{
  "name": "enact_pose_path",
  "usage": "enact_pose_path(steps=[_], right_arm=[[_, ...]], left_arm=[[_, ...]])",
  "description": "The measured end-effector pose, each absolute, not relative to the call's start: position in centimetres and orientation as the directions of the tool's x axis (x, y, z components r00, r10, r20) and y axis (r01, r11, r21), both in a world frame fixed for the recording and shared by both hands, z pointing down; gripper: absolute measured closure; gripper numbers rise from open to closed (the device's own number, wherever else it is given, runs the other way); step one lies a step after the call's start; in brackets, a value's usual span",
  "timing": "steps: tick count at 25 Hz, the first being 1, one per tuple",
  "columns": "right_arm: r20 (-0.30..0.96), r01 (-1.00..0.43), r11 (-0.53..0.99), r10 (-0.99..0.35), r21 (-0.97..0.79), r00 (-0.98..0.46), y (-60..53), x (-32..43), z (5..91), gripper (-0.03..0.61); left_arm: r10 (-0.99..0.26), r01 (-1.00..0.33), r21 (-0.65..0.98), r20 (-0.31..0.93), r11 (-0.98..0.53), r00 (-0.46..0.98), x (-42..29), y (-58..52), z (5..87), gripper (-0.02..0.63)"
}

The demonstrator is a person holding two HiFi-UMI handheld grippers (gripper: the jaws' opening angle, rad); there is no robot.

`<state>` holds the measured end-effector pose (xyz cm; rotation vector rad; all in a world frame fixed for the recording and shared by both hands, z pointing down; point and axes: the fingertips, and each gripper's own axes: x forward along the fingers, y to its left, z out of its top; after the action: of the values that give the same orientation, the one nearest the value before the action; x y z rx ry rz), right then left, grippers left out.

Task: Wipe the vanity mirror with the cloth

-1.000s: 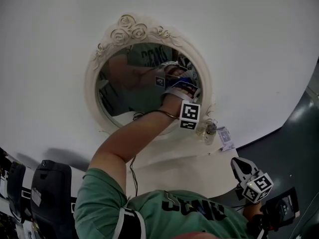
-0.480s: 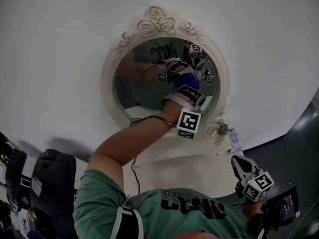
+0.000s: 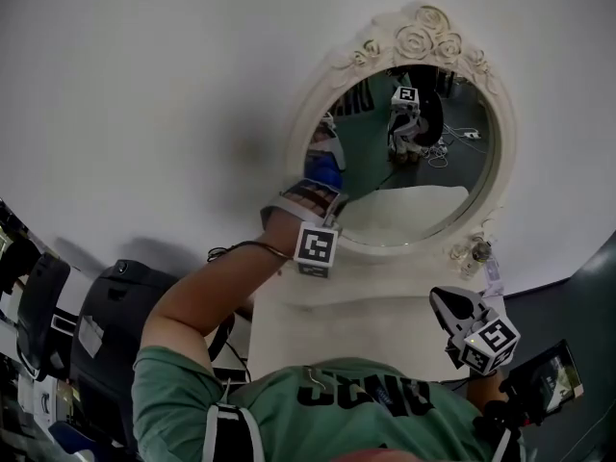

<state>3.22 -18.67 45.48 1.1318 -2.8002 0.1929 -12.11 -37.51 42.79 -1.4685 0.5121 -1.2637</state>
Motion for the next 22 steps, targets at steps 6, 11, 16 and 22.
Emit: enact_pose_path(steps=[6, 11, 16, 22], right_arm=[[0.155, -0.687, 0.722, -0.671, -0.087, -0.725, -18.3, 0.8, 45.8, 0.566], [0.178, -0.714, 0.694, -0.694, -0.092, -0.698, -18.0, 3.5, 46.3, 0.566], [0.192, -0.769, 0.630, -0.745, -0.109, -0.639, -17.1, 9.6, 47.0, 0.566], [0.196, -0.830, 0.544, -0.806, -0.127, -0.558, -16.0, 17.9, 47.5, 0.566]], left_arm=[[-0.826, 0.365, -0.849, 0.491, -0.383, 0.276, -14.8, -38.1, 46.5, 0.597], [-0.823, 0.375, -0.842, 0.499, -0.388, 0.269, -12.2, -39.8, 48.1, 0.598], [-0.795, 0.389, -0.829, 0.528, -0.403, 0.300, -5.5, -41.0, 49.7, 0.597], [-0.738, 0.438, -0.819, 0.546, -0.372, 0.396, 6.9, -40.6, 50.9, 0.597]])
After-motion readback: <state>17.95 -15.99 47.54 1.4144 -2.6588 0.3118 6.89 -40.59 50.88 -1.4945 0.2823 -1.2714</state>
